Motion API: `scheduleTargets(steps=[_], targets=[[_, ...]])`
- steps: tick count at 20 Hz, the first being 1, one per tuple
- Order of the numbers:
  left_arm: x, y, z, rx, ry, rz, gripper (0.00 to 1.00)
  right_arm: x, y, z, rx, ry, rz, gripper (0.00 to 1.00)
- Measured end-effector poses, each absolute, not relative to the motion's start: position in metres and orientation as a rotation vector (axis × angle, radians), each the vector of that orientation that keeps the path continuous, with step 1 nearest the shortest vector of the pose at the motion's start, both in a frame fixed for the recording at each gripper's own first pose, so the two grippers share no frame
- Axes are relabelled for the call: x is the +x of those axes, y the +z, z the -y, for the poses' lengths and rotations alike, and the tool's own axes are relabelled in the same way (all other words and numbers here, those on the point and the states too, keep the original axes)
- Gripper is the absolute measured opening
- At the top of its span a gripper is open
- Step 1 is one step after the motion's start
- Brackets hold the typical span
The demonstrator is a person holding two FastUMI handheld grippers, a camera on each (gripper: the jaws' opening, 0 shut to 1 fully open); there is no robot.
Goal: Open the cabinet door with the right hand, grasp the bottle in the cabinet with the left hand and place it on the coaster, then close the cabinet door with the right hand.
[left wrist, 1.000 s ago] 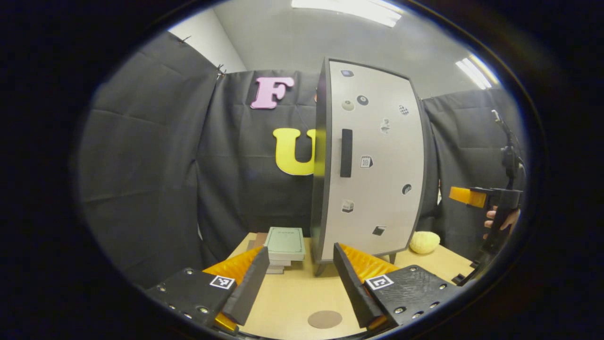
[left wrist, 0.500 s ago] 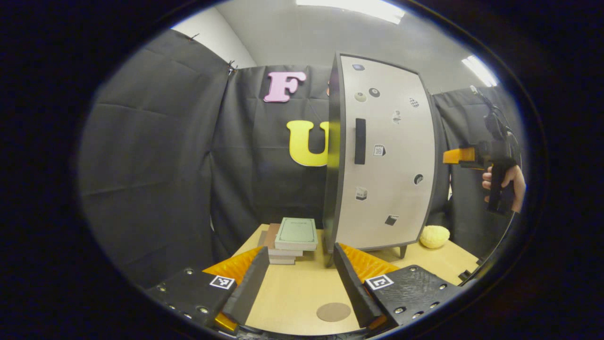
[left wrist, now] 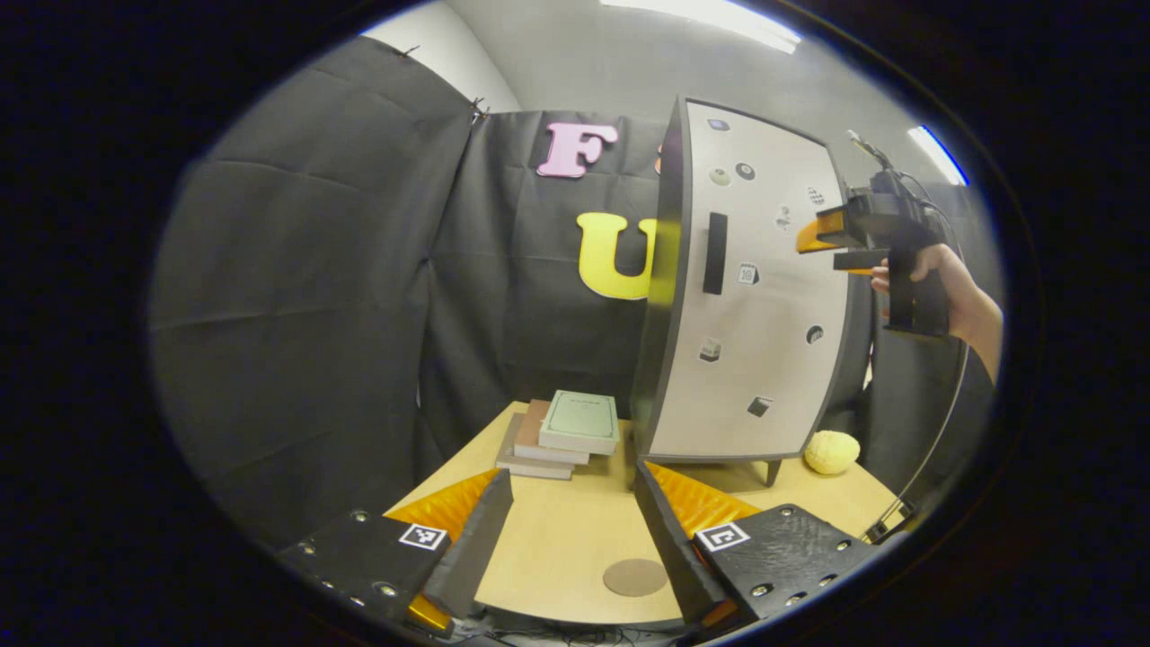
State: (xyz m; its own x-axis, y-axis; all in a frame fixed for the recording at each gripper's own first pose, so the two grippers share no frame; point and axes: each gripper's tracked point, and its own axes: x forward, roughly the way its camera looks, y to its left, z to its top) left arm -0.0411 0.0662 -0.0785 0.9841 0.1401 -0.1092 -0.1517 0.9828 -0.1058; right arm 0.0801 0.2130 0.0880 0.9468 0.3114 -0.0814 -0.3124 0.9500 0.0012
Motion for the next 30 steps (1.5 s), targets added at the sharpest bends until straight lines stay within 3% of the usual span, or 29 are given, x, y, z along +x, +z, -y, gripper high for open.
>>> scheduleTargets(steps=[1, 4, 11, 13, 14, 16, 17, 18, 21, 24, 25, 26, 29, 30], targets=[[-0.043, -0.081, -0.071, -0.115, 0.158, -0.103, 0.85, 0.082, 0.089, -0.225, -0.006, 0.331, -0.083, 0.98], [-0.046, -0.096, -0.088, -0.120, 0.194, -0.136, 0.85, 0.088, 0.095, -0.259, 0.000, 0.373, -0.081, 0.93], [-0.058, -0.108, -0.122, -0.120, 0.267, -0.159, 0.82, 0.106, 0.089, -0.318, -0.041, 0.410, -0.070, 0.93], [-0.059, -0.107, -0.135, -0.103, 0.290, -0.156, 0.85, 0.115, 0.083, -0.326, -0.063, 0.386, -0.073, 0.98], [-0.060, -0.109, -0.140, -0.100, 0.301, -0.157, 0.85, 0.121, 0.080, -0.327, -0.066, 0.362, -0.079, 0.93], [-0.061, -0.111, -0.149, -0.101, 0.313, -0.164, 0.85, 0.129, 0.073, -0.333, -0.058, 0.341, -0.096, 0.98], [-0.060, -0.111, -0.153, -0.101, 0.318, -0.165, 0.85, 0.132, 0.070, -0.334, -0.057, 0.333, -0.104, 0.93], [-0.061, -0.112, -0.153, -0.098, 0.324, -0.167, 0.82, 0.136, 0.067, -0.336, -0.060, 0.326, -0.113, 0.98], [-0.065, -0.111, -0.165, -0.086, 0.350, -0.160, 0.82, 0.142, 0.056, -0.340, -0.067, 0.304, -0.139, 0.98], [-0.068, -0.113, -0.176, -0.099, 0.364, -0.158, 0.82, 0.145, 0.048, -0.347, -0.072, 0.312, -0.164, 0.87], [-0.069, -0.113, -0.178, -0.102, 0.367, -0.157, 0.82, 0.144, 0.044, -0.349, -0.079, 0.309, -0.178, 0.72], [-0.070, -0.114, -0.179, -0.105, 0.370, -0.155, 0.82, 0.145, 0.042, -0.350, -0.085, 0.302, -0.184, 0.70], [-0.074, -0.119, -0.178, -0.110, 0.377, -0.156, 0.82, 0.147, 0.041, -0.347, -0.141, 0.256, -0.157, 0.34], [-0.076, -0.119, -0.178, -0.110, 0.378, -0.156, 0.87, 0.145, 0.040, -0.346, -0.149, 0.256, -0.160, 0.38]])
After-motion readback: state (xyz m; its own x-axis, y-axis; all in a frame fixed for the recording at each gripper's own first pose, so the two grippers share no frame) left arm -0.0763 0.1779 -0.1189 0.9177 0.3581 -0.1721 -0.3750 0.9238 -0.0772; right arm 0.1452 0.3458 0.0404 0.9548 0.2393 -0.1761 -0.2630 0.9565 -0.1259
